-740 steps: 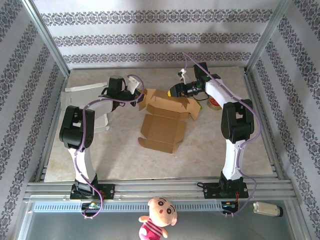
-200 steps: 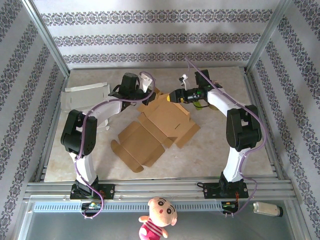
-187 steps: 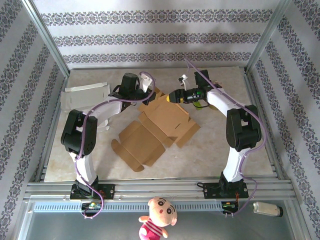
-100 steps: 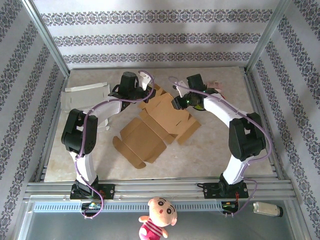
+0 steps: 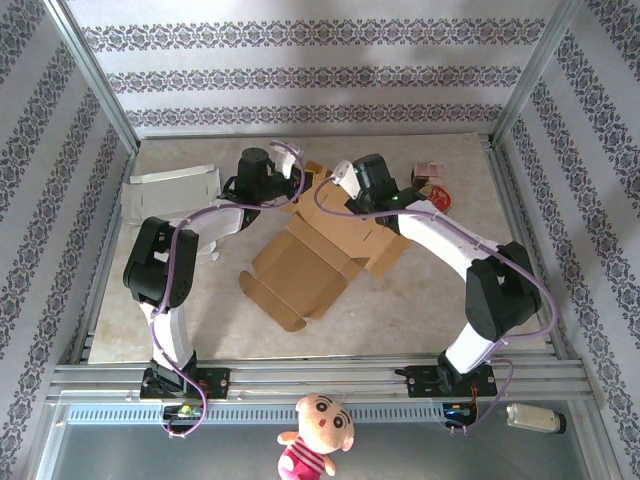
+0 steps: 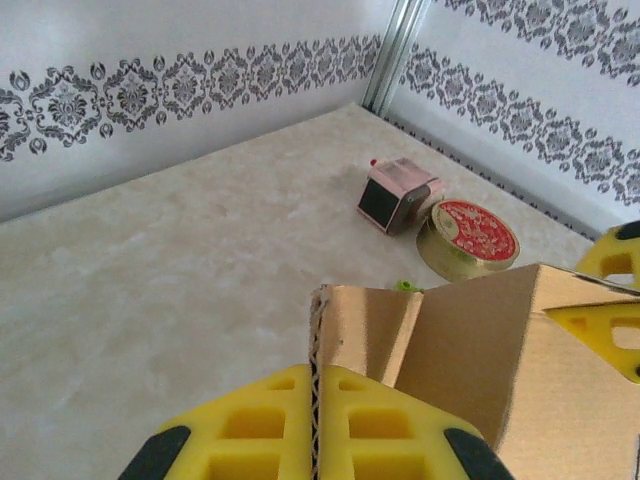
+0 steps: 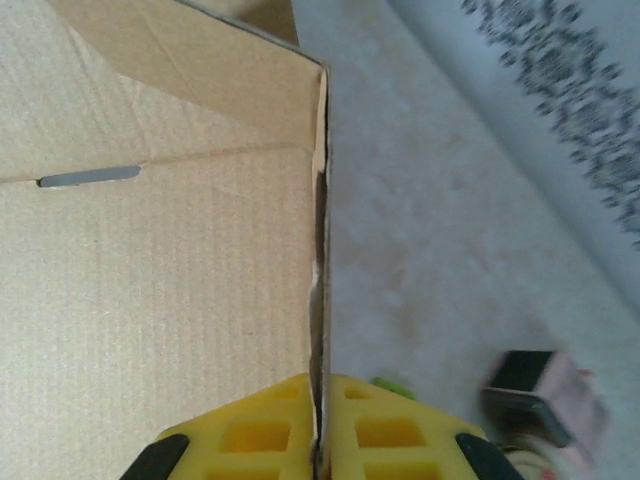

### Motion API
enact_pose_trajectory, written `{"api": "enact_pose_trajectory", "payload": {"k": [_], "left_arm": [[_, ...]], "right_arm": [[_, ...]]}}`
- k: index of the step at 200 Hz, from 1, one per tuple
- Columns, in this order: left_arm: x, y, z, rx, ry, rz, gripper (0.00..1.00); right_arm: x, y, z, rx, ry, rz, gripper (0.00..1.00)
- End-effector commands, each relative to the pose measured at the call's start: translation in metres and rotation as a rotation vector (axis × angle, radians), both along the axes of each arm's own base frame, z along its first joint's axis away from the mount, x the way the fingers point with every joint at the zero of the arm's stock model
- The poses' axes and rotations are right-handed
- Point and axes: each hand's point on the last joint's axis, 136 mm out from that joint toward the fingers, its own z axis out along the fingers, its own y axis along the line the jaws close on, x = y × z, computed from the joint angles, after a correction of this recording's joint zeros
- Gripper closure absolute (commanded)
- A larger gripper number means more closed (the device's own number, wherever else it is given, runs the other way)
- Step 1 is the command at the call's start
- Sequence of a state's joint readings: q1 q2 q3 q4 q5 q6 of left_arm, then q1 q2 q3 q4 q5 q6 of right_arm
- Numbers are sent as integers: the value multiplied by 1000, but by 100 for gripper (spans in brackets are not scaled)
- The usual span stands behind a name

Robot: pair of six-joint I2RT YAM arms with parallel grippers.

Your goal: Fold the paper box

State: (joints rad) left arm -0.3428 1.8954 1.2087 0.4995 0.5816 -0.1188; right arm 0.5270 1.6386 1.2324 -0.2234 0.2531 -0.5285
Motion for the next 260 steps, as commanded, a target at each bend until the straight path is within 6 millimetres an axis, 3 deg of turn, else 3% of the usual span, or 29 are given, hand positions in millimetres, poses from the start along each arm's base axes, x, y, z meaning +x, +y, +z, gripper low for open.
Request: {"api": "enact_pose_trajectory", "payload": {"k": [1,50,73,103,120,138,151,167,219,260], "left_arm": [[-3,3,25,-125,-89,16,100],[-18,2,18,-161,-117,56,100],[-24,0,25,-111,-155,93,100],[-12,14,45,-53,-244,184,100],[-6,13,47,-32,-258,185,100],[-6,14,36,-70,-229,175,100],[-11,15,25,-92,-215,168,90],[-20,14,11,-124,-180,146,86],[-41,13,-24,-201,-46,110,82],[-38,23,-49,-161,15,153,79]], "right_arm": [[11,6,43,-115,-239,7,90],[20,13,58,-286,-423,-19,91],[30,22,67,-334,-516,-40,94],[44,41,85,-337,-625,-44,95],[50,51,81,-336,-632,-13,94],[52,55,67,-355,-625,13,94],[52,54,60,-367,-635,16,94],[52,51,53,-389,-647,20,94],[53,51,41,-422,-663,37,94],[42,55,12,-428,-646,97,93]]}}
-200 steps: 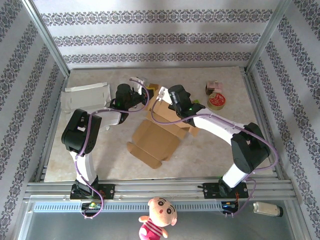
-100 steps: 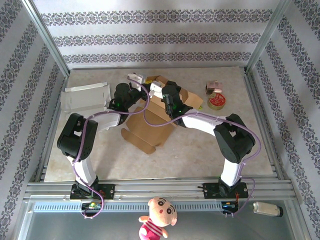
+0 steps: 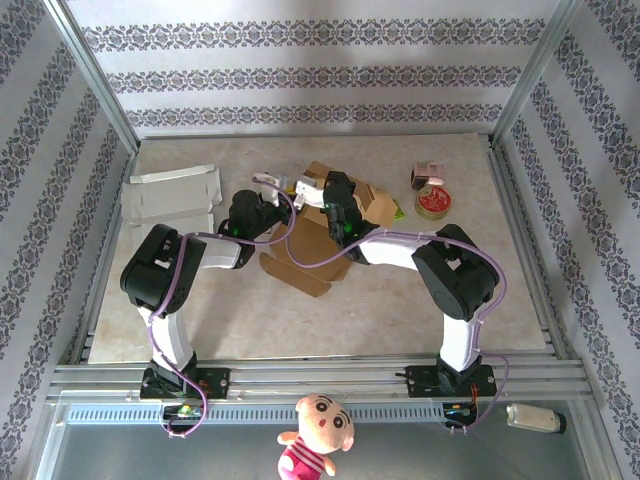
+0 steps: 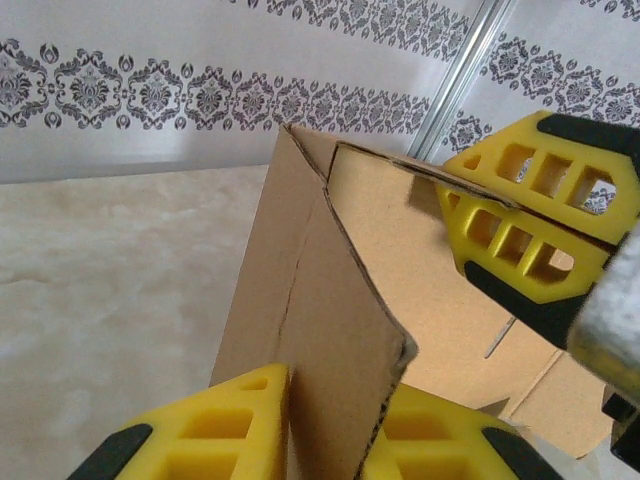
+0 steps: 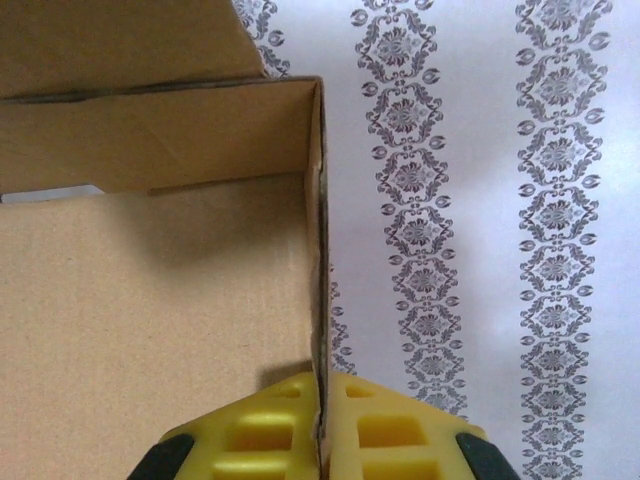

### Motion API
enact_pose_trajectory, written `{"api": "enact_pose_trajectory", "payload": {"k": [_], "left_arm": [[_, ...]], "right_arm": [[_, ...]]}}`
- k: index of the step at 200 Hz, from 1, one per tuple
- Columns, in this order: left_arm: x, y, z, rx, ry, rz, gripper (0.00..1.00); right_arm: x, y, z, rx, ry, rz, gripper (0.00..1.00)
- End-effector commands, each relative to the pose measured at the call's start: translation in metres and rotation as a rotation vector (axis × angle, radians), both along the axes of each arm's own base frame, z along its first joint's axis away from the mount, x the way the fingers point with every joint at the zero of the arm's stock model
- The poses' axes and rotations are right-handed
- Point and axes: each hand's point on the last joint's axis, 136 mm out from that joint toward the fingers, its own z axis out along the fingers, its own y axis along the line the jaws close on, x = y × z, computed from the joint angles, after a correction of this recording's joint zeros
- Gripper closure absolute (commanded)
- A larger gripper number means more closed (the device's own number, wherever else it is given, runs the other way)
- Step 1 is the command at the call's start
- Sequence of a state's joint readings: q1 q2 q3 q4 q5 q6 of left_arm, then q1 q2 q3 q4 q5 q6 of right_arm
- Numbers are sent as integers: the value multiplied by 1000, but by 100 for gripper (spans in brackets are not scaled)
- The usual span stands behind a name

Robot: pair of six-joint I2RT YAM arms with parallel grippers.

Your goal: Fold the paper box

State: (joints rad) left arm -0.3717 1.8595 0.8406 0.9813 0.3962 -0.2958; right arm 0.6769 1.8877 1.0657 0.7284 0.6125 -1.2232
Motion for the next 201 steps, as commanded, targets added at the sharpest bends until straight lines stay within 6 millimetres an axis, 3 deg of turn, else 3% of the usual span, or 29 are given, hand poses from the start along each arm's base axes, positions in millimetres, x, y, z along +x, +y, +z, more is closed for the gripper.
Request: {"api": "enact_pose_trajectory", "payload": {"k": [1,18,44,84,112,145,173,201], "left_arm": [[-6,-3,-15,-23,41,-34,79],[-8,0,-19,-24,48,-38,73],[-14,8,-26,-30,63,-42,57],[-25,22,-26,-45,59,-25,44],[-31,37,-11,-39,38,-3,41],[-39,64,23,-65,3,42,27],[-41,90,52,-64,7,100,26],[-25,117,49,63,135,219,28]], "right_arm": [[-3,2,2,39,-53,17,93],[-5,2,-12,-2,-49,28,93],[-10,5,-24,-63,-77,47,93],[-17,16,-42,-142,-89,93,93],[-20,20,-51,-206,-105,108,93],[-22,19,-54,-220,-106,120,93],[-23,21,-52,-225,-117,129,93],[-24,23,-49,-224,-127,139,93]]}}
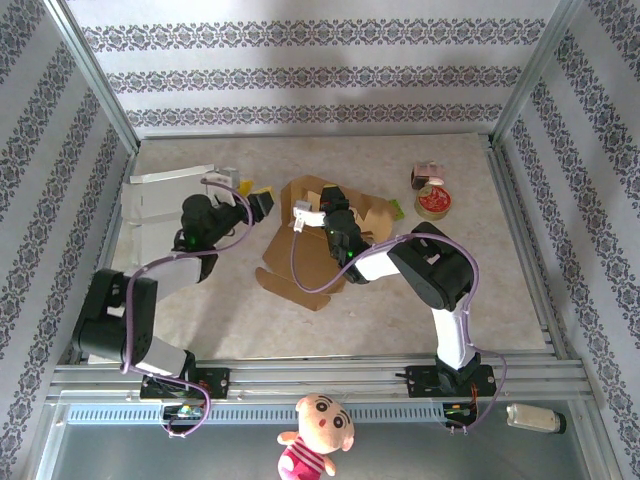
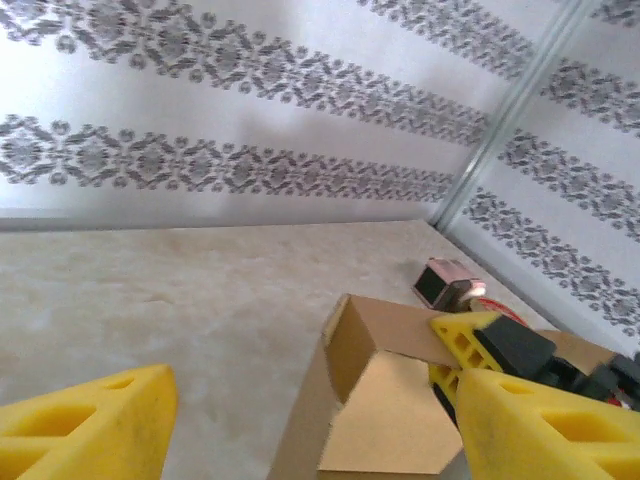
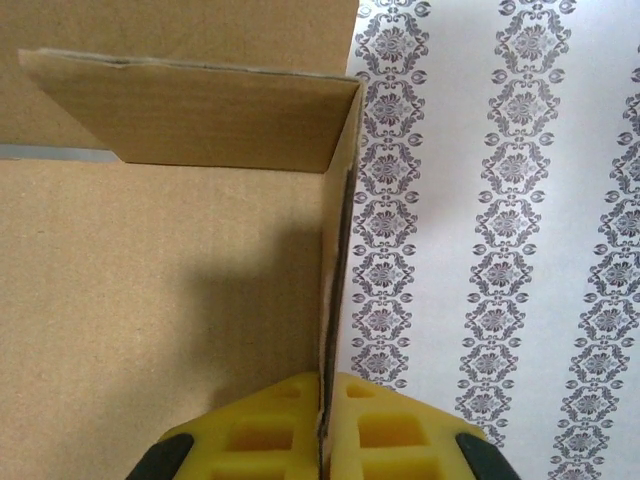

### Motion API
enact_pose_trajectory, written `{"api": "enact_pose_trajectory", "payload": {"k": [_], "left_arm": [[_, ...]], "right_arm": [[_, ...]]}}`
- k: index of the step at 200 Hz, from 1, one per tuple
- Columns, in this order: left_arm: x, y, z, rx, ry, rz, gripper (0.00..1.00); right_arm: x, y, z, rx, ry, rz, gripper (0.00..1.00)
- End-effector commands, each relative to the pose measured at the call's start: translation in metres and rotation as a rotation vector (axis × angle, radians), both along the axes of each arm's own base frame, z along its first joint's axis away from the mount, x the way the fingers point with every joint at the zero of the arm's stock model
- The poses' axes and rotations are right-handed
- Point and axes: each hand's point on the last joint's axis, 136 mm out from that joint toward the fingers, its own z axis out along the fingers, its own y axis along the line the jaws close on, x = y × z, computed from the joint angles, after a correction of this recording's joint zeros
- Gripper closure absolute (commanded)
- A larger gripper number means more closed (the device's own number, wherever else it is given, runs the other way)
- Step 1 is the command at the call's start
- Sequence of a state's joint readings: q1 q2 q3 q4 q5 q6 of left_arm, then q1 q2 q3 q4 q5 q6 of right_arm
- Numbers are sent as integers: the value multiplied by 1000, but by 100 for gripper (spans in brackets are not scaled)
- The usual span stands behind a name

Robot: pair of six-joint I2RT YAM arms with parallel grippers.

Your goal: Fold the paper box

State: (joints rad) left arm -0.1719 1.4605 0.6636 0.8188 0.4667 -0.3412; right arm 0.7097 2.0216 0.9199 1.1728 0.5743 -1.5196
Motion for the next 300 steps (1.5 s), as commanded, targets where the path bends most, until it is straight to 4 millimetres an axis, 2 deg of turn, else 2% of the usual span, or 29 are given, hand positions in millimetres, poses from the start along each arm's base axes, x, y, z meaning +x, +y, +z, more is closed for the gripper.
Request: {"api": "enact_pose_trajectory", "payload": {"k": [1,22,35,57,81,119,157,226,255,300], "left_arm": [[11,21,-19,116,178,86,28],[22,31,-28,249,240,106,28],[27,28,-36,310,249,56,28],[27,3,-49,397,211,-146,28],[20,-28,-58,390,175,-380,28],[23,-43,-73,371,200,-504,28],[26,-56,-88,362,226,-555,29],[27,-83,-99,374,248,-642,26],[31,-85,-103,399,265,-625,26],[38,-87,-108,418,294,-609,32]], "right_arm": [[-7,7,-18,-43,27,40,93],[-7,8,-18,-44,29,42,92],[-7,9,-18,-48,27,44,92],[-8,12,-17,-44,22,54,92],[-8,14,-14,-35,18,64,92],[-8,15,-13,-33,17,70,91],[-9,17,-9,-23,13,74,91],[-15,21,3,59,18,96,90],[-23,24,10,143,55,122,88],[-30,28,2,191,132,140,88]]}}
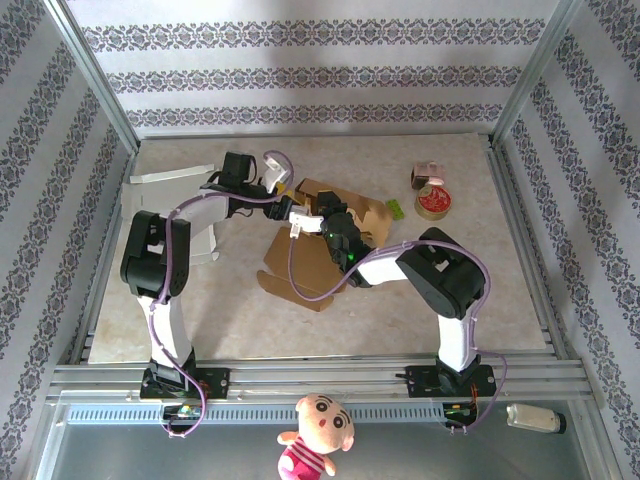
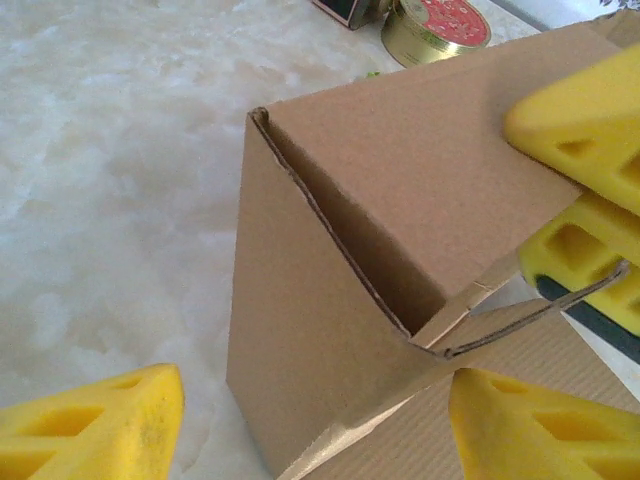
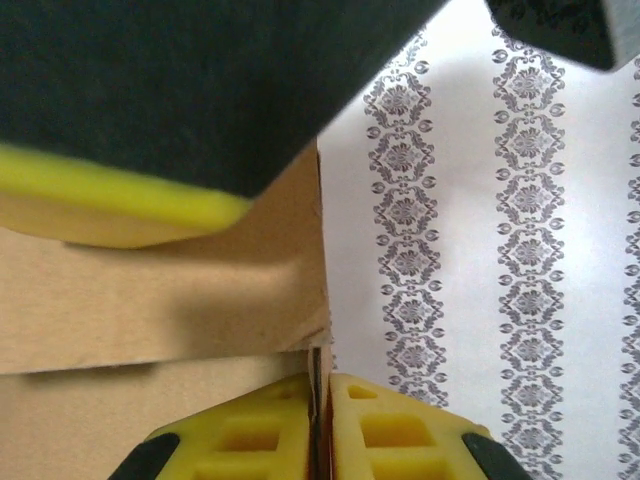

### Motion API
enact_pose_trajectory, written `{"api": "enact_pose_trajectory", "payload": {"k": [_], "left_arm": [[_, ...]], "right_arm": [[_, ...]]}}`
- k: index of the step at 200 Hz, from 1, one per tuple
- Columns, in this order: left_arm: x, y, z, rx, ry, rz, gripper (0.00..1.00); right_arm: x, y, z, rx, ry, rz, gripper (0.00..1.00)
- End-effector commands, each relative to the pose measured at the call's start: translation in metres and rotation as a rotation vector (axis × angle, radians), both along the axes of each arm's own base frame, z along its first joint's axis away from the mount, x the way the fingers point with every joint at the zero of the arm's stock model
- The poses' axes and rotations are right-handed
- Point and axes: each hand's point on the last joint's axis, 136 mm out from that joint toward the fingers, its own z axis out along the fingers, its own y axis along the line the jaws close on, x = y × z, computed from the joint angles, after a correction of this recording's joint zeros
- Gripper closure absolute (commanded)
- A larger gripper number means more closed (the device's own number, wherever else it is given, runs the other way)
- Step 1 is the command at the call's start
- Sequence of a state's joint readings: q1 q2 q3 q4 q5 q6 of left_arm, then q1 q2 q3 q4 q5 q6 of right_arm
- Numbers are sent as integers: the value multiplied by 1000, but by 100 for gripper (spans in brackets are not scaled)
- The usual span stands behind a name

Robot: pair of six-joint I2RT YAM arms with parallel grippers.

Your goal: Fold the paper box

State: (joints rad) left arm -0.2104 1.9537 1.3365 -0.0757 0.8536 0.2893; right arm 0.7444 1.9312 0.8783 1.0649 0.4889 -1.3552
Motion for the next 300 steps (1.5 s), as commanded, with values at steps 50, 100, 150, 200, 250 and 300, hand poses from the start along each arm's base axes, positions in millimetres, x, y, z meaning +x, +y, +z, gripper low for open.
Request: {"api": "enact_pose_trajectory", "payload": {"k": [50,100,150,200,250,300], "left_arm": [[3,-11,-12,64,12,-16,38],[5,-15,-14,52,6,-13,44],[11,-19,-25,57,6,37,62],[22,-23,-36,133,-16,126,79],[20,-28,-43,151,-25,126,95],[12,-35,-37,111,-65,92,95]], "right_arm": [[-10,6,16,221,119,30,89],[-17,9,16,311,215,68,91],[-20,11,12,355,259,75,89],[-34,16,7,455,416,112,81],[-75,1,55,804,719,243,28],[-69,-67,112,1392,1074,249,4]]}}
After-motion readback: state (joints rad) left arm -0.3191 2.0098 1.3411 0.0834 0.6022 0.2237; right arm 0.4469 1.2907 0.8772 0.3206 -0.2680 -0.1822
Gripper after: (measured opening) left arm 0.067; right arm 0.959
